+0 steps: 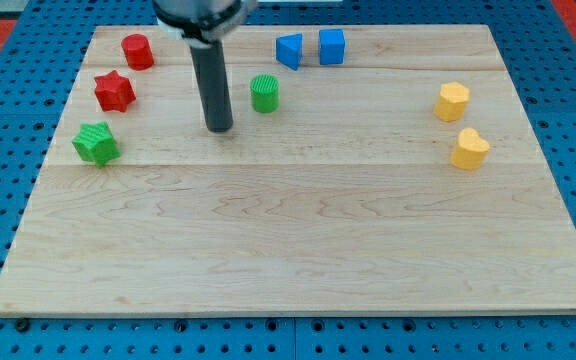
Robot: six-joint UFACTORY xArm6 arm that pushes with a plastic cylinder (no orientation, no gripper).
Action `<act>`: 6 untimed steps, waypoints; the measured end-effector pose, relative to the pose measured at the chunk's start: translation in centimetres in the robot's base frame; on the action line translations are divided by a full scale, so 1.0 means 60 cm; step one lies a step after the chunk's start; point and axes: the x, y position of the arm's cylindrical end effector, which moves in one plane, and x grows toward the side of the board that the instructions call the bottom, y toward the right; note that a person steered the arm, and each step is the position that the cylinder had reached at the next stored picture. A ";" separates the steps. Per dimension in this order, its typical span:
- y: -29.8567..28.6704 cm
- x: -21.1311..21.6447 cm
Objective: Drag the green circle into the blue triangle
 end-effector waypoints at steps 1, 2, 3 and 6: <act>0.071 -0.045; 0.112 -0.050; 0.139 0.011; 0.132 -0.124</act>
